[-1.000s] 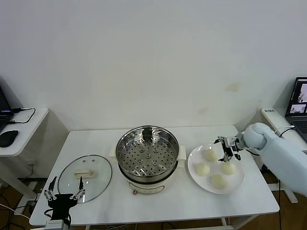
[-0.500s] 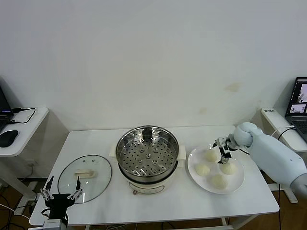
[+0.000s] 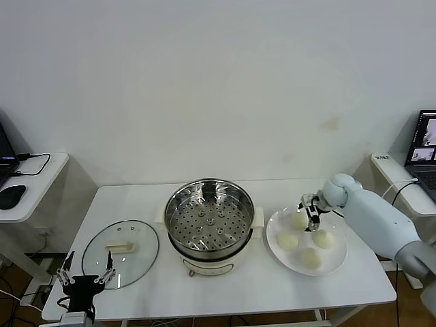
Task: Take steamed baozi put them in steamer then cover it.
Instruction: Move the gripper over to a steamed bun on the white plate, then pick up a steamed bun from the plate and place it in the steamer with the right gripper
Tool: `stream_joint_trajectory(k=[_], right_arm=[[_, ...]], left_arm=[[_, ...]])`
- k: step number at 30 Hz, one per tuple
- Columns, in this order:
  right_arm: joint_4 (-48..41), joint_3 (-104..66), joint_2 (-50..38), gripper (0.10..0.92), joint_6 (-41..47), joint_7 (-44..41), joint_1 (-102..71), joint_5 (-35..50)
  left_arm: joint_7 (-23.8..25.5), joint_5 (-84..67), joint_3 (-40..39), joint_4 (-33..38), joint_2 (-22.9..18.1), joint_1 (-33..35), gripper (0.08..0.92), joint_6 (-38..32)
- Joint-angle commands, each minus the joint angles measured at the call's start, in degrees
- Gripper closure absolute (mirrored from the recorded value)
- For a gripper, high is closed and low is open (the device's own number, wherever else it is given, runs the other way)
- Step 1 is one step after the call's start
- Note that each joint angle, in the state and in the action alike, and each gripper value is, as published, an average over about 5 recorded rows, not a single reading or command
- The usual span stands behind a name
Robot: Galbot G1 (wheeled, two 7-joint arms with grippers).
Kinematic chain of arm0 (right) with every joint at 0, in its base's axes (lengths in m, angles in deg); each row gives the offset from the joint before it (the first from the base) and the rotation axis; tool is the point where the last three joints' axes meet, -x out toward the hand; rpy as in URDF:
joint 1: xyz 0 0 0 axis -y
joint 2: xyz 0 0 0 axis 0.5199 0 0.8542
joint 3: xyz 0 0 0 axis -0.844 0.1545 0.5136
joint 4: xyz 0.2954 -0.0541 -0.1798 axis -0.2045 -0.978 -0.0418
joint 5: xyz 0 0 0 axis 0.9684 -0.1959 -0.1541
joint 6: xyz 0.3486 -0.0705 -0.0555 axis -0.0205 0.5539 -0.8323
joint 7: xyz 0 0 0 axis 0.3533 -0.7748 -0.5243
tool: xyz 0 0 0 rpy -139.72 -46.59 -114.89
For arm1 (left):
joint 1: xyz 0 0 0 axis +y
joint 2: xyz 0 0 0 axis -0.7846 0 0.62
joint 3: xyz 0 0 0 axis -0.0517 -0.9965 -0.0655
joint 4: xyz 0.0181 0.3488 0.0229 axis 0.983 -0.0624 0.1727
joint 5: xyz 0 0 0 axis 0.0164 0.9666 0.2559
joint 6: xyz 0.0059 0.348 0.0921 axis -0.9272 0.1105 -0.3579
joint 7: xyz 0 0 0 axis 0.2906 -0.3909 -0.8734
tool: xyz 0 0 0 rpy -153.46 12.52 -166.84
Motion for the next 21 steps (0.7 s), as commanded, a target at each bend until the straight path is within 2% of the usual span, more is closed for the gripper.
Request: stream_joint_trajectory(k=[1,8,15,21], right_arm=[[-1.0,0.3,0.7,0.323,0.1,0.0,0.2,-0.4],[1.4,0.8,-0.8,0.452,-0.1,-0.2,0.5,0.8],[10.6,6.8,-7.4,0.449,0.8,-1.1,7.4,7.5],[19.8,13.3,-13.6,0.448,1.3,-1.1,17.2,16.6]], left_arm=[[0.0,0.0,0.0,0.1,0.0,0.0,0.177,0.0],[-0.1,0.1,0.0,0.3,-0.1,0.1,0.177,-0.1],[-0.1,0.0,0.0,0.7,0.0,0.4,0.177,-0.1],[-0.1,-0.1,-0.3,0.8,0.3,0.3,0.177,-0.2]])
